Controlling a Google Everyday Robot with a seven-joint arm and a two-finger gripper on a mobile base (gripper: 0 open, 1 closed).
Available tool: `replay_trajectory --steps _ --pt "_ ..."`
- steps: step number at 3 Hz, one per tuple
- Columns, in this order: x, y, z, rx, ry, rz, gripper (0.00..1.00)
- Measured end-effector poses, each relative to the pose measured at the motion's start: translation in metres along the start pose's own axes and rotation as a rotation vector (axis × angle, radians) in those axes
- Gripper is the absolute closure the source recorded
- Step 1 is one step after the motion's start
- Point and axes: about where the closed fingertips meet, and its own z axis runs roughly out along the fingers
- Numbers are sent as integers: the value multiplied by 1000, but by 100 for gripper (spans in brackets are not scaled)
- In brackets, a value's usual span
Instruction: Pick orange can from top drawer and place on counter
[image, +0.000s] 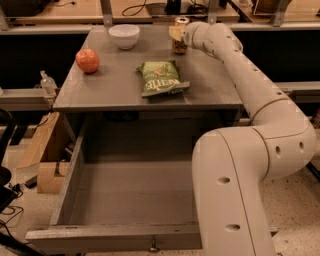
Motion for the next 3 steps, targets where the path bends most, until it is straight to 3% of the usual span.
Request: replay_trajectory --steps 2,3 --pt "3 5 4 -7 4 1 0" --pt "3 5 4 -7 4 1 0"
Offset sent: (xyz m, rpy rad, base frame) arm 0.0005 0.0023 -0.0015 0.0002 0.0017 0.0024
